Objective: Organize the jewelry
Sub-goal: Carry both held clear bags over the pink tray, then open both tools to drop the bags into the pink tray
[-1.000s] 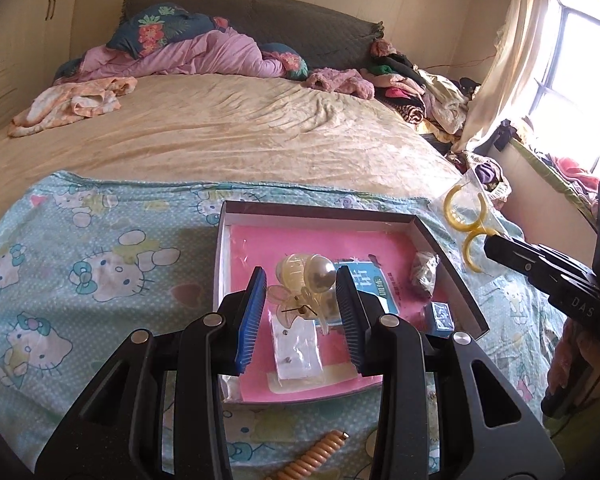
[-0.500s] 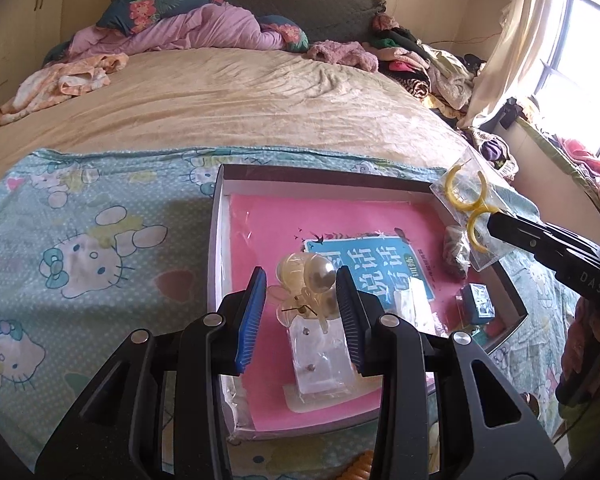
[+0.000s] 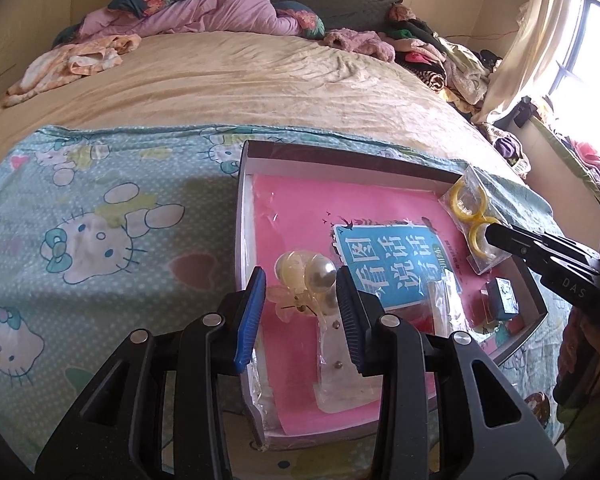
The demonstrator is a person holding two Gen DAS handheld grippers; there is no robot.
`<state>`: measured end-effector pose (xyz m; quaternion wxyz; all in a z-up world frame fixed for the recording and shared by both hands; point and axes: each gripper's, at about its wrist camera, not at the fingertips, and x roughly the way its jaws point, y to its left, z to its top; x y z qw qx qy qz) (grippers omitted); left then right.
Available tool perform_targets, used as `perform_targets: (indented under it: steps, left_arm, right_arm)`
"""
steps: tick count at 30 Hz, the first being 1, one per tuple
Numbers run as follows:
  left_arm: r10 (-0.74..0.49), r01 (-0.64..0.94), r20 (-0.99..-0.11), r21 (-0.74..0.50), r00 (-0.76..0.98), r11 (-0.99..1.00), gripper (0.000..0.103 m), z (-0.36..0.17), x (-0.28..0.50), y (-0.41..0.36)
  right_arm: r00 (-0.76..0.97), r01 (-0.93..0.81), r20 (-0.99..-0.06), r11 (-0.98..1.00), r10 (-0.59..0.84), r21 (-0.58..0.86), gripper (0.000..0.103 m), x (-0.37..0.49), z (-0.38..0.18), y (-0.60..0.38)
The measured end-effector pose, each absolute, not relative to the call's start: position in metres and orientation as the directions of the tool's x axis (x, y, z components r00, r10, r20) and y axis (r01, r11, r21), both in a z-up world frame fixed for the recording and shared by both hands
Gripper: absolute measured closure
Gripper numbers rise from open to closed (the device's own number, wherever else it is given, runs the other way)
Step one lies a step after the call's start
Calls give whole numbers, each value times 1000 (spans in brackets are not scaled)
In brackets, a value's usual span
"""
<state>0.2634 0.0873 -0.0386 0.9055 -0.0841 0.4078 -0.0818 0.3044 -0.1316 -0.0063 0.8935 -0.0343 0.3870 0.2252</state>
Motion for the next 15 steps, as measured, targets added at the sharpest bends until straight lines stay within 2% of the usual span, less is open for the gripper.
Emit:
perform_targets:
  steps: [13,15]
  left_arm:
    - [-207,83,-716,-205,666,975,74,-32,257,87]
    - [-201,84,-714,-195,671,977,72,-30,255,85]
  right_arm:
    - [570,-430,-746,899,345,87,90,305,-24,-121]
    - [564,-430,-747,898,350,96,90,304,-25,-120]
